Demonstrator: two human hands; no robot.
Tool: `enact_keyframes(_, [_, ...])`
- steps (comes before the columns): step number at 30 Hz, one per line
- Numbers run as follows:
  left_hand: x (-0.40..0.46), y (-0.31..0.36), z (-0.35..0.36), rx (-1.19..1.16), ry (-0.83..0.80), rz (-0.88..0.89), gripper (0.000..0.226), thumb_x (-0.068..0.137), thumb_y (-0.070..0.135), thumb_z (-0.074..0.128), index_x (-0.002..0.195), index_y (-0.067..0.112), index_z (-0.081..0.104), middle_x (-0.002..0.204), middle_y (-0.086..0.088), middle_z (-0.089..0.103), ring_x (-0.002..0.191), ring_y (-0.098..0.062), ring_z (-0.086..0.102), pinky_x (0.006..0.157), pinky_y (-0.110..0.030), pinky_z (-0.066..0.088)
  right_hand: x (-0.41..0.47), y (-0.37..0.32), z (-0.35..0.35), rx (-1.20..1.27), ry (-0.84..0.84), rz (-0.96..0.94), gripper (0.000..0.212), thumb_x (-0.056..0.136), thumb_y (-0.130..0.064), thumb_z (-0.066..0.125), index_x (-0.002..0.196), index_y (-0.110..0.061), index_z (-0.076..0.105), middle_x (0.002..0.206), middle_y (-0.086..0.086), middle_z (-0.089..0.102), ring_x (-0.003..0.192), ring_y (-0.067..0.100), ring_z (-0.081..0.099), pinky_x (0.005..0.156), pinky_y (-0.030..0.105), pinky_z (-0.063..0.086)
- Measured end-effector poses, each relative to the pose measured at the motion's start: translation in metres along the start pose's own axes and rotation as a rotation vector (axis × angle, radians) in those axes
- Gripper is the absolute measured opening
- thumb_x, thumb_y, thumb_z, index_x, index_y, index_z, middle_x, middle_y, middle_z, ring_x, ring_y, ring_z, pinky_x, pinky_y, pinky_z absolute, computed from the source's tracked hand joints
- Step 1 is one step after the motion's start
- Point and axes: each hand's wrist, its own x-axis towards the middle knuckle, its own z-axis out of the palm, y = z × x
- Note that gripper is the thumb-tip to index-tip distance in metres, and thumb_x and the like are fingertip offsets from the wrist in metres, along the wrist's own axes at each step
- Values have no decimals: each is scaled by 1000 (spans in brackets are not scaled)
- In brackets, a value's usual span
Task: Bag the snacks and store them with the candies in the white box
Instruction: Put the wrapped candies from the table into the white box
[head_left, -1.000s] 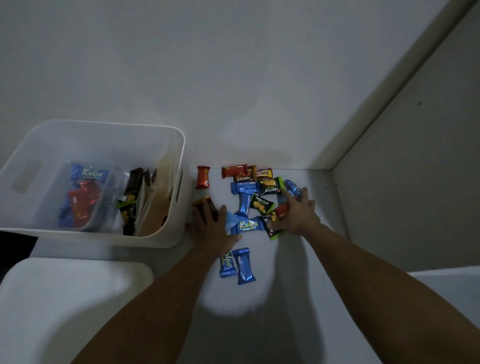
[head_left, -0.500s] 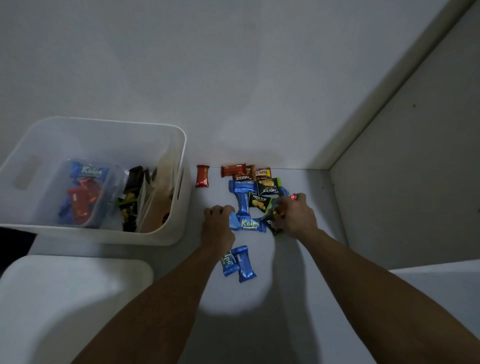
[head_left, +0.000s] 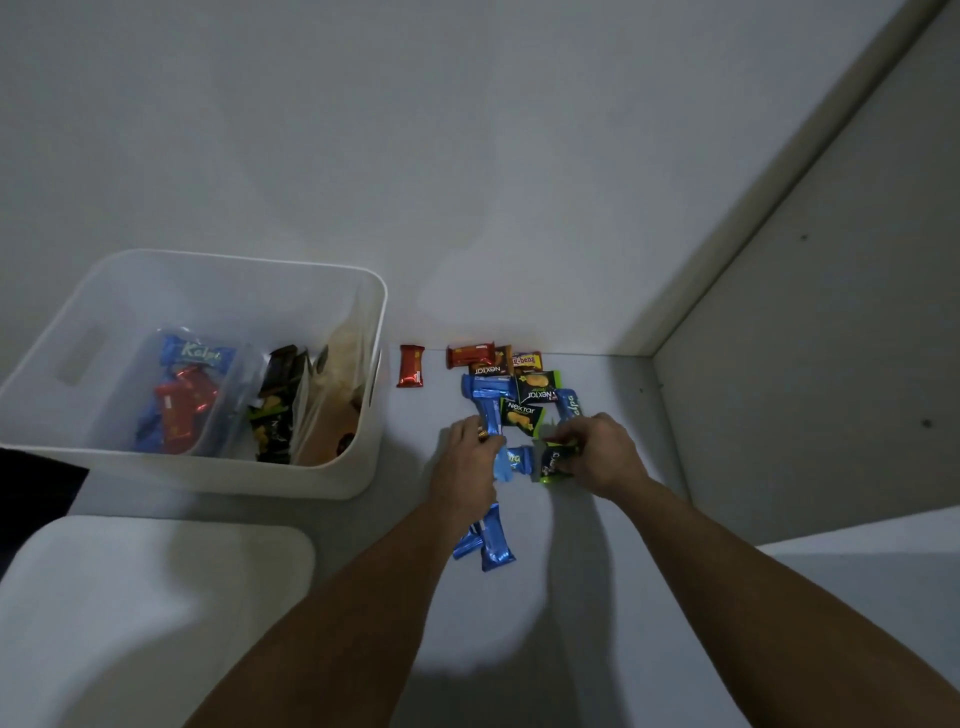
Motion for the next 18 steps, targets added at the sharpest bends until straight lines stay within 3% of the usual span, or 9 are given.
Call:
enact_keyframes(6, [0,7,6,142,-35,-16,69,80,22,71,141,17,39,143,-8,32,132,-26,28,107,-33,36,0,8,-11,27,-32,10,30,79,-18,75,108,-24,70,105,-1,67,91,19,63,78,34,53])
enact_keyframes(10, [-1,7,-1,73,1,-56,66,79,22,71,138,18,41,140,-7,37,128,-24,32,101,-32,40,2,3,-17,62,-23,33,26,75,-19,76,100,-25,71,101,0,68,93,20,62,72,27,45])
enact_keyframes(18, [5,13,-64,-126,80,-77,48,84,22,64,130,14,52,124,-8,54,112,-24,47,95,-38,45,-1,-32,-48,198,-11,44,29,72,-11,78,98,-21,71,91,2,66,87,24,63,69,28,48])
